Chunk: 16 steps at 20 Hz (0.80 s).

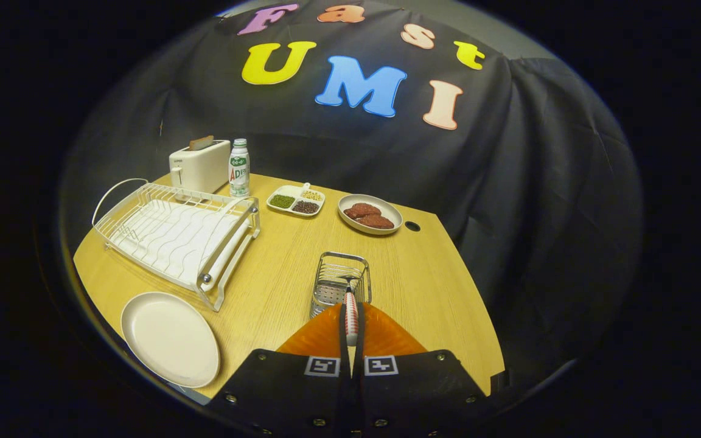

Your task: Take the plate from the dish rack, then take the spoon from the basket and place it into the plate.

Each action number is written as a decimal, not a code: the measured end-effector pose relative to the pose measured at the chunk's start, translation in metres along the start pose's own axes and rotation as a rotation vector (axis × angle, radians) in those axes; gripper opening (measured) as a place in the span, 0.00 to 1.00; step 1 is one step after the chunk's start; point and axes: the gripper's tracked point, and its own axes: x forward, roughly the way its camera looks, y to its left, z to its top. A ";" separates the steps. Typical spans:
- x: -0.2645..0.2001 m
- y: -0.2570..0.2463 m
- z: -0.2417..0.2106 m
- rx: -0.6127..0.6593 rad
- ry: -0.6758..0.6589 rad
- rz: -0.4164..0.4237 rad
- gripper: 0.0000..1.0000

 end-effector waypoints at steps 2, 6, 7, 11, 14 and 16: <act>-0.016 0.006 0.011 -0.019 -0.026 0.006 0.00; -0.048 0.029 0.035 -0.065 -0.092 0.047 0.00; -0.058 0.039 0.041 -0.079 -0.113 0.072 0.00; -0.090 0.085 0.050 -0.126 -0.171 0.182 0.01; -0.112 0.127 0.045 -0.180 -0.193 0.291 0.00; -0.125 0.150 0.039 -0.215 -0.202 0.354 0.01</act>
